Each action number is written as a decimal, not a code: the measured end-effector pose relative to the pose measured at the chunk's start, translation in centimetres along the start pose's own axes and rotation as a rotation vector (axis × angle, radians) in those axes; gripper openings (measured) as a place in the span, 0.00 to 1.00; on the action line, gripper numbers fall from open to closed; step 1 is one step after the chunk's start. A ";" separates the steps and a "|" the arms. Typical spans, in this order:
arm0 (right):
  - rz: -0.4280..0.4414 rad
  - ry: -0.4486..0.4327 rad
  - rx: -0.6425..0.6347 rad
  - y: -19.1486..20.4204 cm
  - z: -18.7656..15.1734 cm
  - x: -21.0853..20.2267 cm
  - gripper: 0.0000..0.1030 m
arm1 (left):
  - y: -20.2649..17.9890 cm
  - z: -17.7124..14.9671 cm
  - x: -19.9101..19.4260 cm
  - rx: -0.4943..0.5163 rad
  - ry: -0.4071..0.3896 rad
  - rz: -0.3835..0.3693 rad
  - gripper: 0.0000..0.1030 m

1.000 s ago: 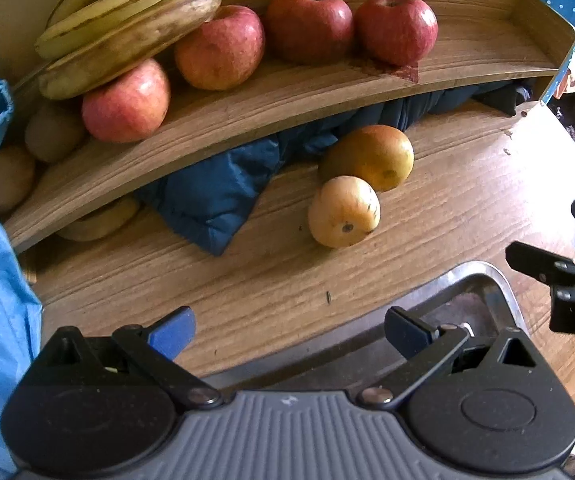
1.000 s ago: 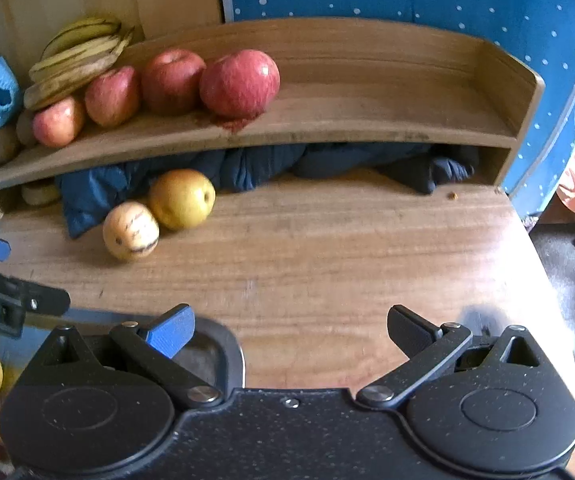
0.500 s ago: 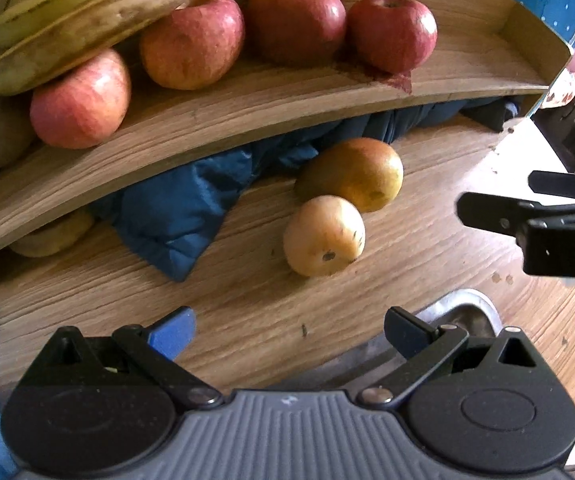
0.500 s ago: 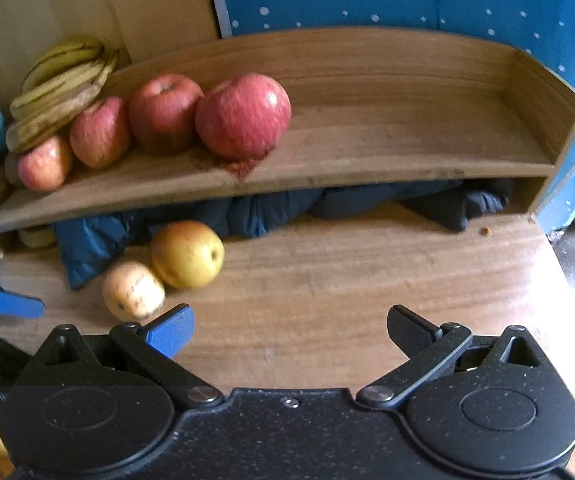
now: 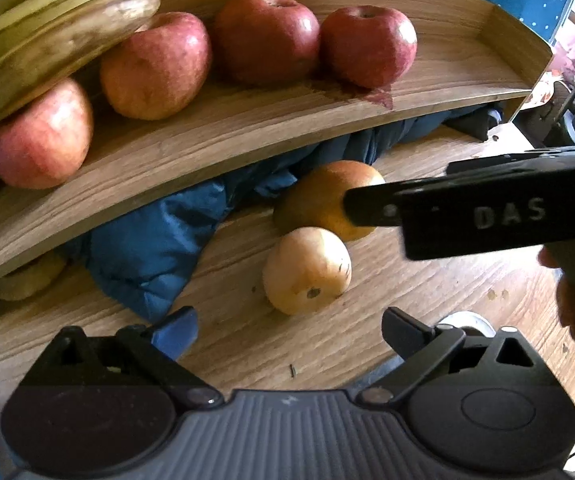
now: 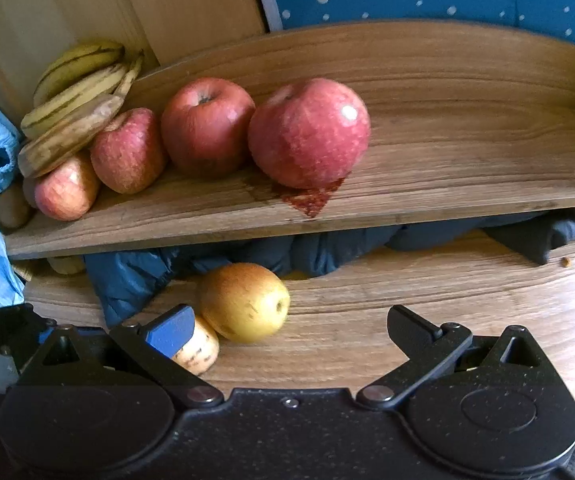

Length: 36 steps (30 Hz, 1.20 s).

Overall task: Organize fruits
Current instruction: 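Close the left tool on the pale striped pepino while the right tool grasps the yellow pear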

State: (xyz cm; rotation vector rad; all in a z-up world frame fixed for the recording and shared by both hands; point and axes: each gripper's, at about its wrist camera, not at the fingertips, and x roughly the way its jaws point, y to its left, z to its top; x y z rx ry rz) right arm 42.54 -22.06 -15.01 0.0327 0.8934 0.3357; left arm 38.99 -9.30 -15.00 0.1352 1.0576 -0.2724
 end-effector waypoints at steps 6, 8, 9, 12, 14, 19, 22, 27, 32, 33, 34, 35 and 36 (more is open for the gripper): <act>0.038 0.037 0.006 0.3 0.6 1.9 0.99 | -0.3 0.3 0.4 0.040 -0.032 0.012 0.90; 0.049 0.047 0.012 0.4 0.8 2.3 0.99 | -0.3 0.3 0.6 0.046 -0.037 0.011 0.88; 0.056 0.049 0.014 0.4 0.9 2.4 0.99 | -0.4 0.3 0.6 0.048 -0.039 0.009 0.86; 0.065 0.058 0.015 0.6 1.2 3.1 0.99 | -0.5 0.4 1.0 0.053 -0.047 0.003 0.81; 0.068 0.063 0.018 0.7 1.4 3.5 0.98 | -0.4 0.4 1.0 0.053 -0.053 -0.002 0.78; 0.066 0.076 0.025 1.0 1.5 4.4 0.92 | -0.2 0.3 1.1 0.039 -0.062 -0.010 0.72; 0.067 0.080 0.029 1.5 1.5 4.9 0.89 | 0.1 0.2 1.0 0.029 -0.070 -0.020 0.70; 0.074 0.084 0.038 1.7 1.6 5.5 0.86 | 0.3 -0.1 0.8 0.032 -0.079 -0.036 0.63; 0.070 0.084 0.037 2.4 1.7 6.1 0.81 | -0.4 0.2 0.8 0.031 -0.086 -0.048 0.57; 0.068 0.083 0.036 2.4 1.7 6.1 0.80 | -0.3 0.3 0.9 0.029 -0.087 -0.051 0.56; 0.066 0.082 0.035 2.5 1.7 6.2 0.78 | -0.3 0.3 0.9 0.025 -0.087 -0.055 0.54; 0.065 0.082 0.032 2.7 1.7 6.2 0.78 | -0.3 0.4 0.9 0.022 -0.086 -0.057 0.54; 0.065 0.081 0.031 2.7 1.7 6.3 0.78 | -0.3 0.4 1.0 0.020 -0.086 -0.061 0.53</act>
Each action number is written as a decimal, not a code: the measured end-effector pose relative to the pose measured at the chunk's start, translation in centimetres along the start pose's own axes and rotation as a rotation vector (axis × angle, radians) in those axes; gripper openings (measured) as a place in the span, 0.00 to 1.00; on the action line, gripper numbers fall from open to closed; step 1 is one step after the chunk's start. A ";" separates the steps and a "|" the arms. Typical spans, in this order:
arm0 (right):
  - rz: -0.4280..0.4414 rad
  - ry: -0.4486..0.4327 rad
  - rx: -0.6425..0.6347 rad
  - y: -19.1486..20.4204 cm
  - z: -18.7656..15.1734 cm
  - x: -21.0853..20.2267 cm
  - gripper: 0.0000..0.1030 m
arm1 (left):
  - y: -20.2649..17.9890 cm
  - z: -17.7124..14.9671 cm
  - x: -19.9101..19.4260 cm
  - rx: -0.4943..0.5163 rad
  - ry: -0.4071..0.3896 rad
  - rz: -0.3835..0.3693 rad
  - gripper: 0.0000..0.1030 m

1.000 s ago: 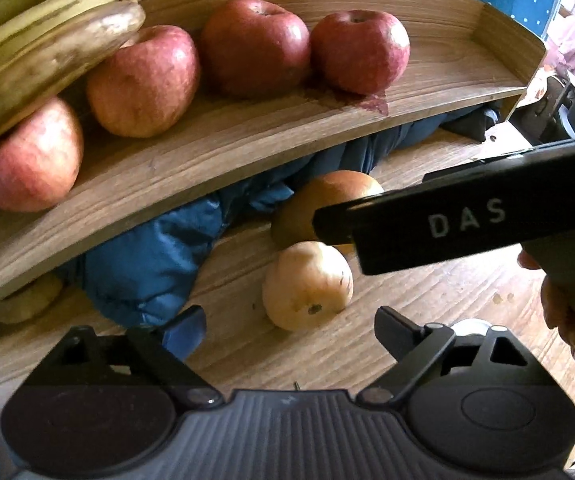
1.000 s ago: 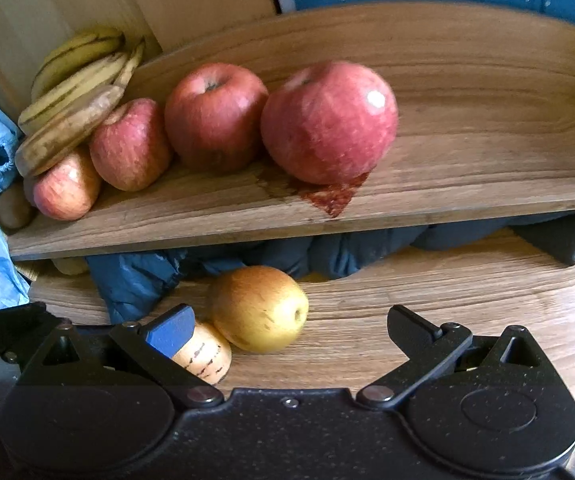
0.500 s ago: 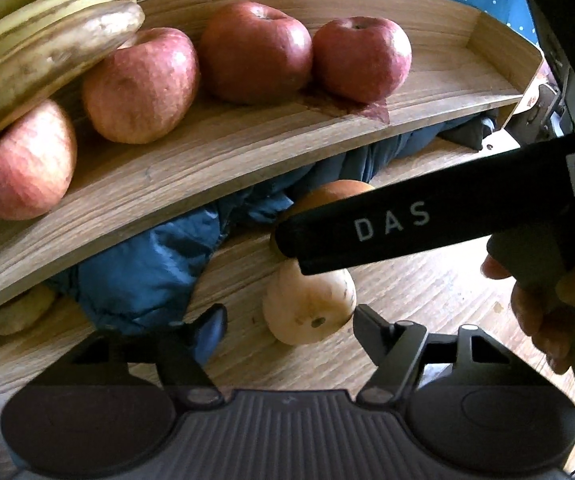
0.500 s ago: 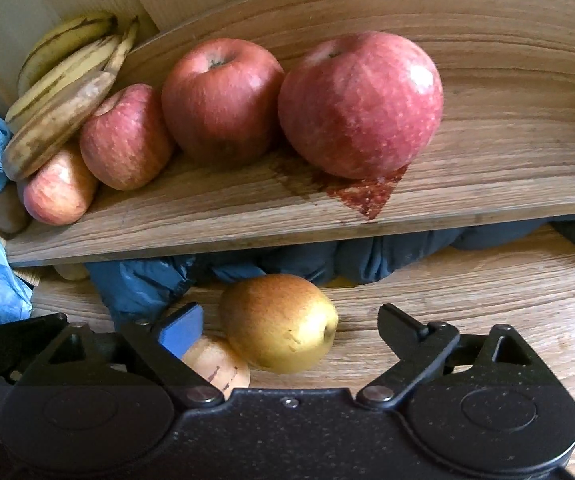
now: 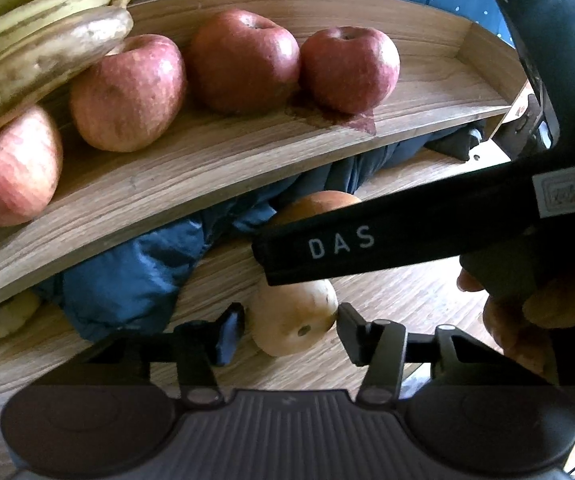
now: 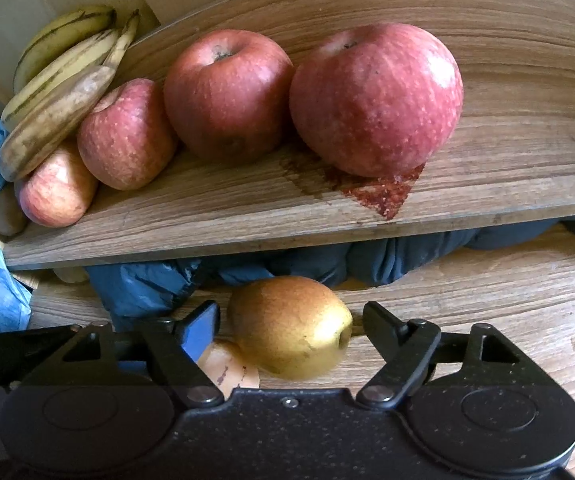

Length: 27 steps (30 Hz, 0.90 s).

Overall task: Organize fruits
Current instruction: 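Close the left tool on the pale striped pepino while the right tool grasps the yellow pear, then carry the pepino and the yellow pear over the steel tray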

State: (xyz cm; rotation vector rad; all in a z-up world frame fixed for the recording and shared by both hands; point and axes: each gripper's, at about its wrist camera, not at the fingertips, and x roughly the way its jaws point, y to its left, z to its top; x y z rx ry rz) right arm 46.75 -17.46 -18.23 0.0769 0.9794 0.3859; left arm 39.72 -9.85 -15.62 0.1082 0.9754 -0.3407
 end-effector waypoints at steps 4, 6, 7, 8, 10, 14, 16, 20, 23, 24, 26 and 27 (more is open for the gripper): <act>-0.003 -0.004 -0.002 0.4 -0.1 0.2 0.78 | 0.1 0.1 0.1 -0.003 -0.001 -0.002 0.52; -0.004 -0.008 -0.001 0.0 -0.2 -0.1 0.75 | 0.1 0.1 0.0 -0.008 -0.001 -0.002 0.52; -0.004 -0.010 0.000 0.0 -0.2 -0.1 0.73 | 0.2 0.0 -0.1 -0.009 -0.002 -0.003 0.52; 0.001 -0.011 0.002 -0.3 -0.5 -0.5 0.72 | 0.3 0.0 -0.1 -0.011 -0.002 -0.003 0.52; 0.005 -0.012 0.005 -0.4 -0.6 -0.7 0.69 | 0.6 -0.2 -0.3 -0.015 -0.002 -0.005 0.52; 0.018 -0.016 0.011 -0.7 -0.8 -1.1 0.65 | 1.1 -0.4 -0.4 -0.026 0.000 -0.003 0.52; 0.021 -0.017 0.013 -0.8 -0.9 -1.3 0.64 | 1.3 -0.5 -0.5 -0.030 0.002 -0.002 0.52; 0.028 -0.018 0.022 -1.0 -1.1 -1.5 0.64 | 1.7 -0.7 -0.8 -0.043 0.004 0.000 0.52; 0.033 -0.019 0.028 -1.3 -1.0 -1.5 0.64 | 2.4 -1.1 -1.2 -0.062 0.007 0.006 0.52; 0.035 -0.019 0.029 -1.3 -1.1 -1.6 0.64 | 2.5 -1.2 -1.3 -0.067 0.008 0.010 0.52; 0.038 -0.019 0.030 -1.4 -1.2 -1.7 0.64 | 2.9 -1.5 -1.6 -0.079 0.011 0.022 0.52; 0.039 -0.020 0.031 -1.4 -1.3 -1.7 0.64 | 3.1 -1.7 -1.8 -0.086 0.012 0.029 0.52</act>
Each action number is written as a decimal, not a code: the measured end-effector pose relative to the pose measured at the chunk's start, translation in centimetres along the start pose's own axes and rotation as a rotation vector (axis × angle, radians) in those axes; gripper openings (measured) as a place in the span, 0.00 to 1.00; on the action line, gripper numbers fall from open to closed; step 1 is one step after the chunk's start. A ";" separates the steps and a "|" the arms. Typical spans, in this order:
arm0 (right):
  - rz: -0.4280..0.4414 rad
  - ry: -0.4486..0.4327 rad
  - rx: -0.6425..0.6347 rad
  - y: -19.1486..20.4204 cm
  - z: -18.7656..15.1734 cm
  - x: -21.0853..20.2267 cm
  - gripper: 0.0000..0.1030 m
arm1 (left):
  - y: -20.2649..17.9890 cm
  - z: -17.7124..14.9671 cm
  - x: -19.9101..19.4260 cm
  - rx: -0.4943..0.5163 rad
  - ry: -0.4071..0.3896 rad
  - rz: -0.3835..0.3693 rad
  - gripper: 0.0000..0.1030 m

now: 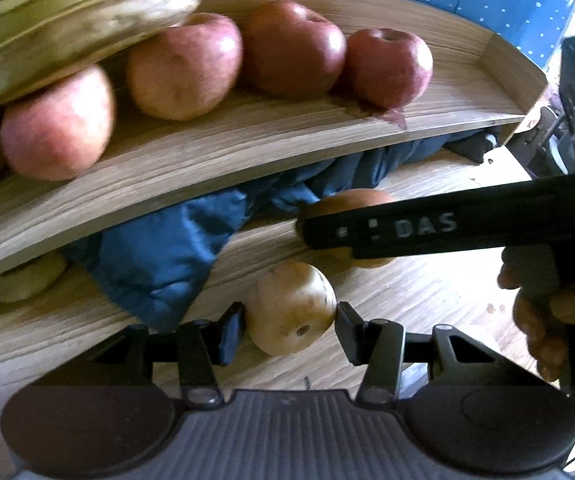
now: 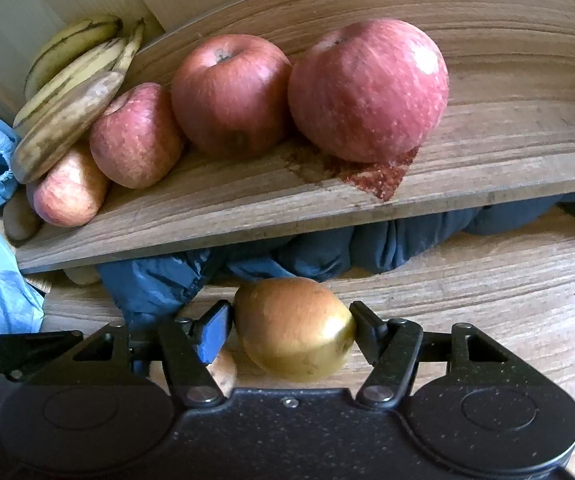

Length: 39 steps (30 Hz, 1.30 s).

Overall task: Organize fruits
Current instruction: 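Carry the pepino and the yellow pear over the steel tray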

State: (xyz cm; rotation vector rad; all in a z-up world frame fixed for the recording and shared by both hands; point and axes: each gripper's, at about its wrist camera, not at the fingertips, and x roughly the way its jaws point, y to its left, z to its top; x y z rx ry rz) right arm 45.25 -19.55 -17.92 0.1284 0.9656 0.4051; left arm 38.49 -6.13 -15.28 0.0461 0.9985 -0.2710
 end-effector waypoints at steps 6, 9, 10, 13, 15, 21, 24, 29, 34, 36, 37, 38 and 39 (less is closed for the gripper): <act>0.004 -0.001 0.006 -0.1 0.0 0.0 0.64 | 1.2 -0.7 -0.8 -0.042 0.000 0.037 0.52; 0.004 0.001 -0.004 0.0 0.1 -0.1 0.64 | 1.7 -1.1 -1.2 -0.061 -0.003 0.051 0.52; 0.004 0.000 -0.009 0.0 0.1 -0.1 0.64 | 1.8 -1.2 -1.3 -0.066 -0.003 0.055 0.52; 0.004 -0.003 -0.043 0.3 0.0 0.0 0.64 | 2.0 -1.5 -1.5 -0.076 -0.002 0.067 0.52; 0.010 0.014 -0.071 0.6 -0.1 0.3 0.64 | 2.0 -1.5 -1.5 -0.080 0.000 0.077 0.52; -0.011 0.001 -0.166 1.9 -0.4 1.1 0.63 | 2.3 -1.8 -1.9 -0.089 0.000 0.097 0.52; -0.005 -0.016 -0.181 1.9 -0.7 1.3 0.62 | 2.3 -2.0 -1.9 -0.096 0.002 0.107 0.52; 0.022 -0.046 -0.183 1.4 -1.7 1.1 0.62 | 2.1 -2.2 -2.0 -0.101 0.006 0.116 0.52; 0.047 -0.059 -0.172 1.2 -2.4 1.1 0.62 | 1.8 -2.3 -2.0 -0.103 0.008 0.118 0.52; 0.060 -0.061 -0.165 1.2 -2.6 1.0 0.61 | 1.7 -2.3 -2.0 -0.105 0.009 0.117 0.52; 0.068 -0.062 -0.163 1.1 -2.8 0.9 0.61 | 1.6 -2.4 -2.0 -0.105 0.009 0.117 0.52; 0.075 -0.063 -0.162 1.0 -2.9 0.7 0.61 | 1.5 -2.5 -2.1 -0.105 0.009 0.118 0.52; 0.082 -0.064 -0.162 0.9 -3.1 0.5 0.61 | 1.6 -2.4 -2.0 -0.104 0.008 0.118 0.52</act>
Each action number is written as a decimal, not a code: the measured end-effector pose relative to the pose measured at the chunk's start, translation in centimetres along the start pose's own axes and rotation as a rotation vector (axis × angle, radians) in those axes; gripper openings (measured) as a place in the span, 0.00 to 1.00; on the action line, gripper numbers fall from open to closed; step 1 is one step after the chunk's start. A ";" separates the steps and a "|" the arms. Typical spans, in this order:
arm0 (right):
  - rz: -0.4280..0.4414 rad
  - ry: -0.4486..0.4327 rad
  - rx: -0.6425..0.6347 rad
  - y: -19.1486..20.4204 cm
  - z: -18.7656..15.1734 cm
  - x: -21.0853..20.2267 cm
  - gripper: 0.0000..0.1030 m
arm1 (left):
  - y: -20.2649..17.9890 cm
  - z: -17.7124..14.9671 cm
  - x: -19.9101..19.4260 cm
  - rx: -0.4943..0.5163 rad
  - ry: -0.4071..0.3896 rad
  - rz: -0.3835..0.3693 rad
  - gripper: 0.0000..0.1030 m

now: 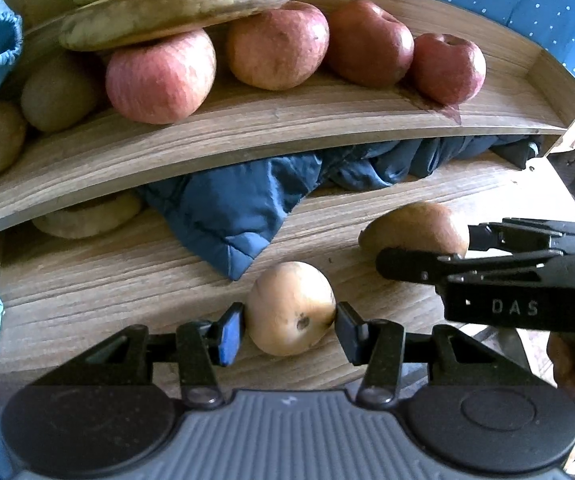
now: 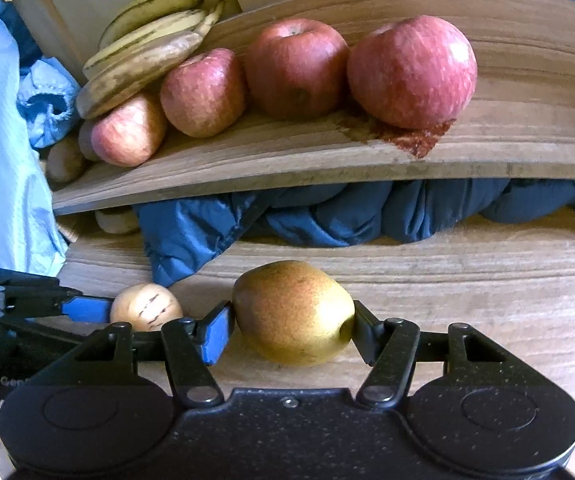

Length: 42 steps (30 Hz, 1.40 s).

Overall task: Organize fruits
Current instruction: 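Carry the pepino and the yellow pear over the steel tray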

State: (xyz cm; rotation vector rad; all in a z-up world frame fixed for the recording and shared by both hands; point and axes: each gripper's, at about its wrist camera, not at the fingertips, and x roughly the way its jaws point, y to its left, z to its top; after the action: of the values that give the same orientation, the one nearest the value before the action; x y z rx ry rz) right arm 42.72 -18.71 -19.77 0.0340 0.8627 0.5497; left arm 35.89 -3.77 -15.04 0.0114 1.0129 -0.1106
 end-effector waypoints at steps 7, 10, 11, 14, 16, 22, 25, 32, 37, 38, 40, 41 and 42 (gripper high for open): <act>0.042 -0.008 0.012 -0.2 -0.9 -1.2 0.61 | -0.1 -0.2 -0.1 0.003 0.000 0.002 0.52; 0.058 -0.011 0.018 -0.2 -1.1 -1.4 0.61 | -0.2 -0.2 -0.1 0.002 0.000 0.004 0.51; 0.061 -0.012 0.019 -0.2 -1.2 -1.4 0.61 | -0.2 -0.2 -0.1 0.002 -0.001 0.004 0.51; 0.071 -0.017 0.025 -0.2 -1.5 -1.7 0.61 | -0.3 -0.3 -0.2 0.004 -0.001 0.004 0.51; 0.076 -0.020 0.027 -0.1 -1.6 -1.9 0.61 | -0.4 -0.4 -0.2 0.006 -0.003 0.006 0.51; 0.086 -0.039 0.030 0.1 -1.9 -2.9 0.61 | -0.8 -0.7 -0.2 0.007 -0.010 0.009 0.51; 0.090 -0.049 0.033 0.2 -2.0 -3.5 0.61 | -1.0 -0.9 -0.7 0.009 -0.015 0.009 0.51; 0.102 -0.055 0.032 0.5 -2.7 -4.6 0.61 | -1.6 -1.4 -1.6 0.011 -0.028 0.012 0.51; 0.110 -0.056 0.025 0.8 -3.3 -5.3 0.61 | -1.9 -2.0 -2.2 0.008 -0.033 0.014 0.51; 0.110 -0.056 0.026 0.8 -3.4 -5.5 0.61 | -2.0 -2.2 -2.3 0.007 -0.033 0.014 0.51; 0.111 -0.054 0.025 0.9 -3.7 -5.7 0.61 | -2.1 -2.5 -2.6 0.005 -0.034 0.015 0.51; 0.111 -0.054 0.024 0.9 -3.9 -5.9 0.61 | -2.2 -2.6 -2.6 0.003 -0.035 0.016 0.51; 0.111 -0.053 0.024 0.9 -4.0 -6.0 0.61 | -2.2 -2.8 -2.8 0.001 -0.036 0.017 0.51</act>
State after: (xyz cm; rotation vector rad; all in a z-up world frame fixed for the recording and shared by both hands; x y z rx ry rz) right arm 36.25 -21.54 -17.94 0.1187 0.8193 0.6392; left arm 31.86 -5.53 -14.10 0.0195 0.9766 -0.0952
